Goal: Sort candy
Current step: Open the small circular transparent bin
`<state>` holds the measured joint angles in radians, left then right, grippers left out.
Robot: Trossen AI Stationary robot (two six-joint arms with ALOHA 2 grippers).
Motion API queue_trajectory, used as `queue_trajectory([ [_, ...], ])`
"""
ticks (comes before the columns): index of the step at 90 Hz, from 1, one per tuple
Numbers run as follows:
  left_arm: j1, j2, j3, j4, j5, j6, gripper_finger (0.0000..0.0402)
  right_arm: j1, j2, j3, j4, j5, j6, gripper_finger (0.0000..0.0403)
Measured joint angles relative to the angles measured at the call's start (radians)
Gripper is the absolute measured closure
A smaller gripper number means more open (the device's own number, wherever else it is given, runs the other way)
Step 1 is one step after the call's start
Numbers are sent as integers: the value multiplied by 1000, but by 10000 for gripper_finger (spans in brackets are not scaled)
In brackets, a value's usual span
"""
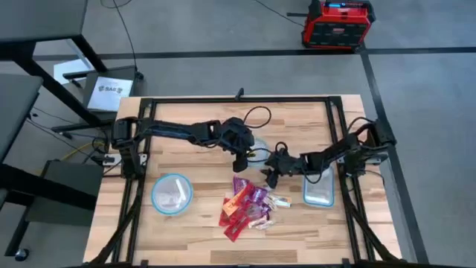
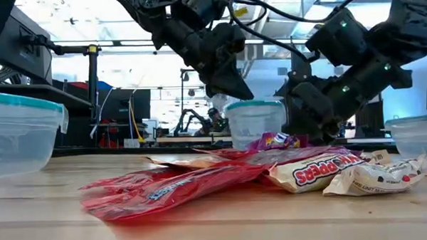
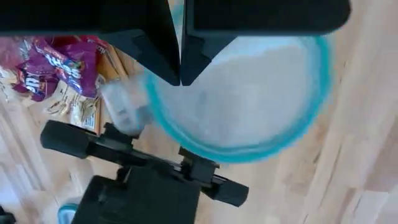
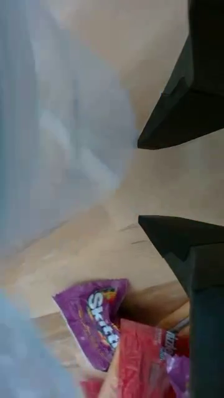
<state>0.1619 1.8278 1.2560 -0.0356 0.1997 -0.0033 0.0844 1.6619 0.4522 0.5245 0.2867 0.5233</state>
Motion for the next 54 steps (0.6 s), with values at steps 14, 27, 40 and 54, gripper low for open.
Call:
queue_trajectory([
  [14, -1, 0, 0, -1, 0, 4, 401, 0, -4, 0, -13, 0, 0, 233],
  [27, 0, 0, 0, -3, 0, 3, 402, 0, -36, -1, -56, -22, 0, 233],
  [40, -1, 0, 0, -2, 0, 4, 402, 0, -87, -1, -92, -28, -8, 233],
  [54, -1, -6, 0, -11, -1, 4, 402, 0, -143, -1, -140, -27, -47, 233],
])
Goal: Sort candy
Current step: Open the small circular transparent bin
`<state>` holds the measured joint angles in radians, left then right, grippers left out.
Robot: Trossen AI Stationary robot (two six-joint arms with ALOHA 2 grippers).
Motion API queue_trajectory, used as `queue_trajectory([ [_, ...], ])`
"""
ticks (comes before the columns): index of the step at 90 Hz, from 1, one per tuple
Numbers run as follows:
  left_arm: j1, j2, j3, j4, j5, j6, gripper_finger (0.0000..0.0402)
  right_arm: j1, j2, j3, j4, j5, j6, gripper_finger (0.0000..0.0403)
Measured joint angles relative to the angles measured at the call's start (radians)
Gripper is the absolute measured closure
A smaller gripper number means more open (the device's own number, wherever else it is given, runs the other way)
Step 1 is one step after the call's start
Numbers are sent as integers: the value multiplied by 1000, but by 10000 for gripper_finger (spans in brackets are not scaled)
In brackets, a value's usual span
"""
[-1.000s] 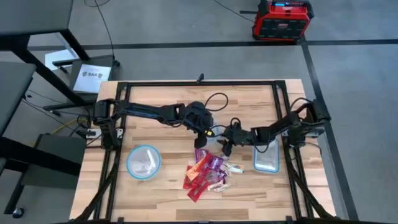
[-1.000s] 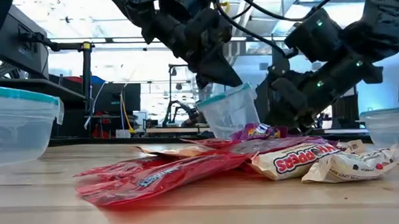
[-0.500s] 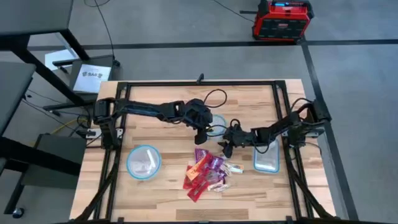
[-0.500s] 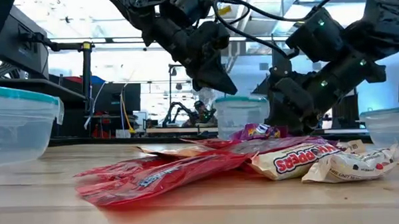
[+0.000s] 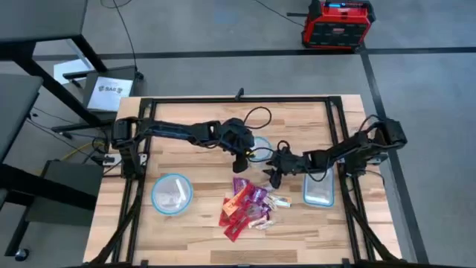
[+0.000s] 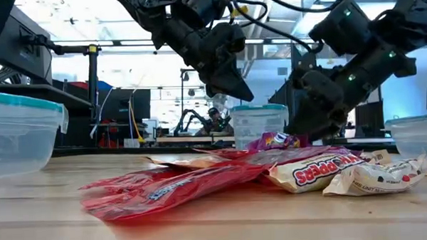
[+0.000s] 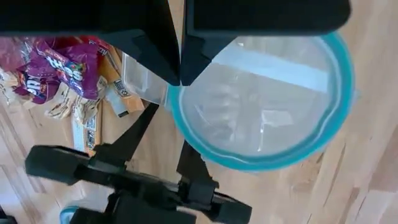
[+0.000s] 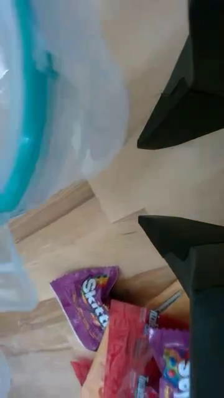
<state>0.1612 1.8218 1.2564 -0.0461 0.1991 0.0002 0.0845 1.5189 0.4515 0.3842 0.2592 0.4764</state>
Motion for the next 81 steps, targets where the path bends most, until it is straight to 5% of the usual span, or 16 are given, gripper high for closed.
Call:
queue_trajectory([
  [42, -75, -197, 56, -305, -162, -91, 402, -9, -13, 0, -63, 1, -17, 233],
  [81, -88, -46, -13, -231, -209, -71, 402, -9, -12, 0, -56, 4, -33, 233],
])
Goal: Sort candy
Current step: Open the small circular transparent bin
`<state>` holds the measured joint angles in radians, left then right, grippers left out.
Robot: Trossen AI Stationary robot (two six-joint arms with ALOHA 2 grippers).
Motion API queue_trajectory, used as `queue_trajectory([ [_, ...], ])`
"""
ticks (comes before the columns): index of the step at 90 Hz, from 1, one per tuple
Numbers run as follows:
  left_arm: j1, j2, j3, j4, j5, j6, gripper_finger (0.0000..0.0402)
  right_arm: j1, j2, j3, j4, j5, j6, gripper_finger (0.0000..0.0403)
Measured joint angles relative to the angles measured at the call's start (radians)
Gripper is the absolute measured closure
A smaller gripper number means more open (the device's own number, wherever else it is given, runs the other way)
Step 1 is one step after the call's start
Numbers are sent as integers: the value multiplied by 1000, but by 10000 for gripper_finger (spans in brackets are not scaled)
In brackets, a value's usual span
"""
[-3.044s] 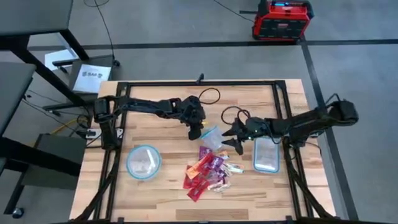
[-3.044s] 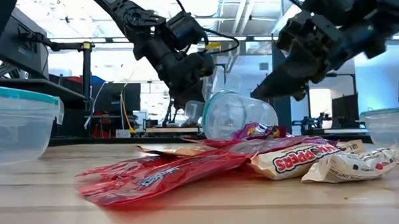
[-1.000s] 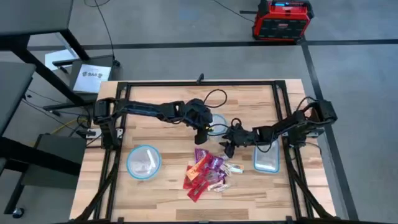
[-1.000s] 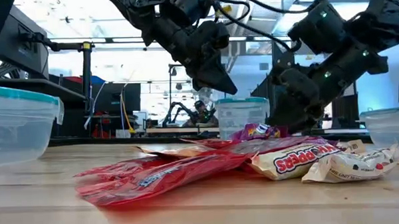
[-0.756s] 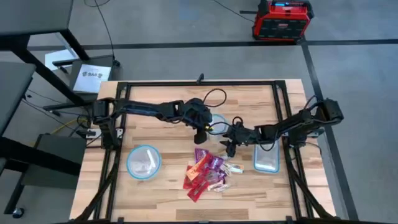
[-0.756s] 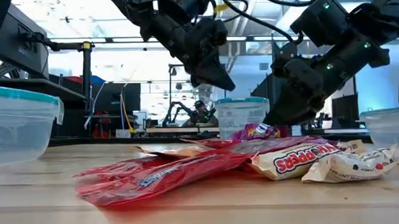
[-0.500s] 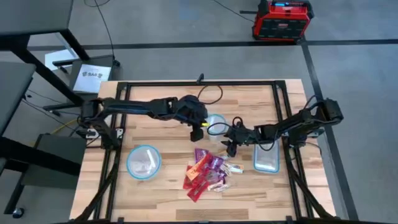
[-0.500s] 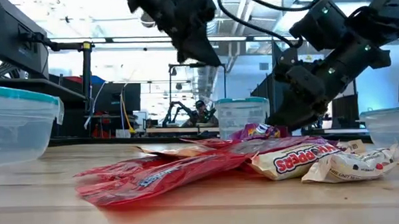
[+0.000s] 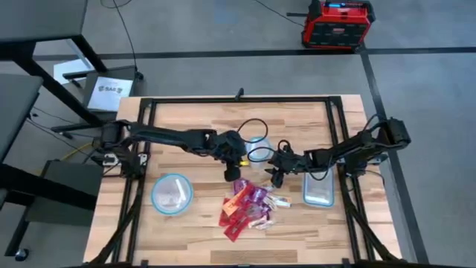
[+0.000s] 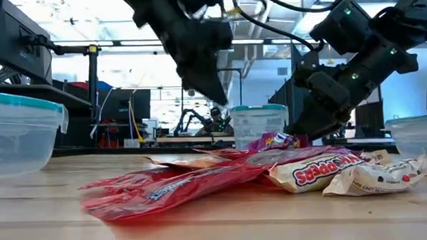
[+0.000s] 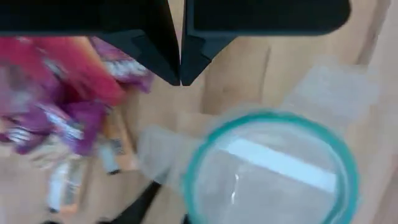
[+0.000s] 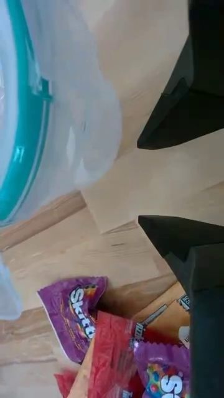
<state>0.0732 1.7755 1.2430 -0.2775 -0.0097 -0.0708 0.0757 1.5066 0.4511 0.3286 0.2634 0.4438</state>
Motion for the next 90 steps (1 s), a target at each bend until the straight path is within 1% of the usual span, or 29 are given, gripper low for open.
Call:
queue_trajectory([
  [9, 30, 30, 0, 14, 0, 11, 402, 0, 0, 0, -1, 0, 0, 233],
  [24, 80, 32, 0, 20, -3, 52, 402, 1, 0, 0, -3, 0, 0, 233],
  [41, 168, 40, 0, 44, -4, 113, 402, 1, 0, 0, -3, 0, 0, 233],
  [55, 233, 43, 0, 76, -6, 110, 402, 1, 0, 0, -3, 0, 0, 233],
  [61, 248, 42, 1, 66, -4, 87, 402, 1, 0, 0, -4, 0, 0, 233],
  [71, 236, 23, 0, -13, 16, 32, 402, 1, -3, 0, -20, 0, 0, 233],
  [79, 193, -4, 0, -71, 87, 0, 402, 1, -14, 0, -26, 0, 0, 233],
  [84, 161, -15, 0, -77, 112, -17, 402, -1, -21, 0, -37, 0, -5, 233],
  [90, 118, -19, 0, -57, 114, -27, 402, -12, -26, 0, -41, 0, -23, 233],
])
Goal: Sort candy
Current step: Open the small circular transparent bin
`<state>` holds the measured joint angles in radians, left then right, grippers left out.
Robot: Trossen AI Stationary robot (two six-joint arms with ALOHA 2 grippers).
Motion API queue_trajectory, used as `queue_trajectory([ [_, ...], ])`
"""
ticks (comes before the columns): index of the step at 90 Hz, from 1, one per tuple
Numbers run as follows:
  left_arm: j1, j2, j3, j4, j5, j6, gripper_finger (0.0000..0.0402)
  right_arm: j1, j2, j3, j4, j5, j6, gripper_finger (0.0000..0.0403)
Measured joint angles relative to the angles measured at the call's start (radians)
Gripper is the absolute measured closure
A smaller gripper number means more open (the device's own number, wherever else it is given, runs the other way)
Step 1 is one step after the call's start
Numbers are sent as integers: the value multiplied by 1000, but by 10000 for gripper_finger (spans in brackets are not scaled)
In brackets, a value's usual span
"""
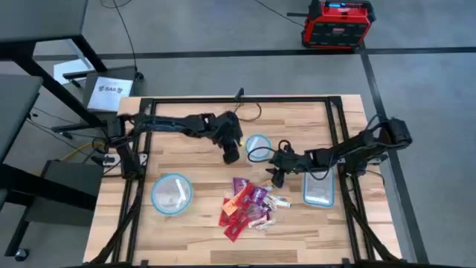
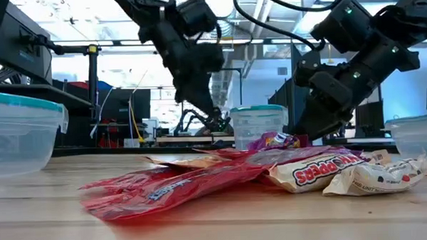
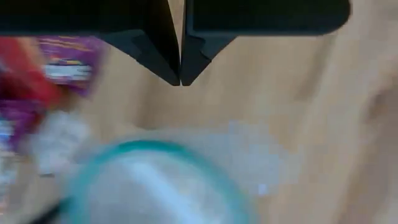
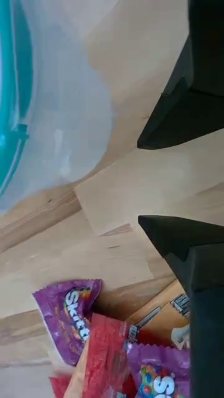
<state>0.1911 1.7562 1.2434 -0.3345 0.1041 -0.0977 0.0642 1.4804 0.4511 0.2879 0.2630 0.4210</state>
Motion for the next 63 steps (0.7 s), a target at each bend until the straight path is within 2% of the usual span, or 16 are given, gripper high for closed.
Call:
queue_trajectory([
  [23, -79, 6, 0, 10, -1, -4, 402, -91, -50, 0, -92, 0, -12, 233],
  [44, -71, 6, 0, 49, -7, 46, 402, -161, -57, 0, -54, 0, -155, 233],
  [63, -33, 6, 0, 87, -22, 60, 402, -124, -56, 0, 24, -70, -240, 233],
])
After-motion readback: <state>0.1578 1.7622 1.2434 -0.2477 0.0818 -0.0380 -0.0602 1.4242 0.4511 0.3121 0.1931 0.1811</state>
